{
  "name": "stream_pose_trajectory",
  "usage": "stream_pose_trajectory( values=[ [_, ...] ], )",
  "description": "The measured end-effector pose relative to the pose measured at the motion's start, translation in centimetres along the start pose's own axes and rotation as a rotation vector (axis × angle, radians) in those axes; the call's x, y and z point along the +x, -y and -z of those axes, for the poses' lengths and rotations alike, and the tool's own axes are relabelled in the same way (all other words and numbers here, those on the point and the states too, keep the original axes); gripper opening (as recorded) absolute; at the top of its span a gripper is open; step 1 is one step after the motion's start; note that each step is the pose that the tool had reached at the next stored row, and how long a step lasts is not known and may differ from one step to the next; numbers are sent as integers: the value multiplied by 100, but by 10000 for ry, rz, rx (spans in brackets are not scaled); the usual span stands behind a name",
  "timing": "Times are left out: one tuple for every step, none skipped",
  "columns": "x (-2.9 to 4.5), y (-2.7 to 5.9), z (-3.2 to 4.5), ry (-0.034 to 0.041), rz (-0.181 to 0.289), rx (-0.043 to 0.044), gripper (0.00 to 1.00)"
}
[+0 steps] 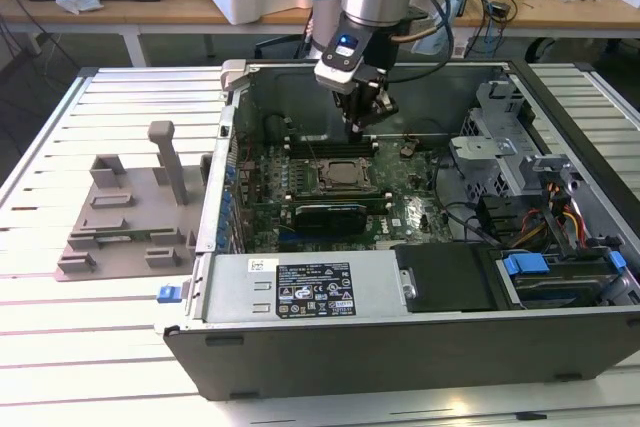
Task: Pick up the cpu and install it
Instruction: 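Install the first cpu locking lever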
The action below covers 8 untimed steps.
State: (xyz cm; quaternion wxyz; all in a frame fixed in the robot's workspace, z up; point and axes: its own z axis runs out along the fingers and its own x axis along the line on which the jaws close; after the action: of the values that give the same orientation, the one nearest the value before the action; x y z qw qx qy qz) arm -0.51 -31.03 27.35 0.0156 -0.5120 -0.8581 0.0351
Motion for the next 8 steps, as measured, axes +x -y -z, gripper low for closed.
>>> stream_pose_trajectory(
  values=[
    [0, 0, 0, 24, 307, -3, 11],
    [0, 0, 0, 49, 641, -6, 11],
    [0, 0, 0, 67, 876, -8, 11],
    [0, 0, 0, 81, 1066, -10, 11],
    [0, 0, 0, 97, 1331, -15, 11],
    [0, 0, 0, 106, 1599, -25, 11],
    [0, 0, -1, 113, 2014, -45, 11],
    [0, 0, -1, 121, 2226, -52, 11]
  ],
)
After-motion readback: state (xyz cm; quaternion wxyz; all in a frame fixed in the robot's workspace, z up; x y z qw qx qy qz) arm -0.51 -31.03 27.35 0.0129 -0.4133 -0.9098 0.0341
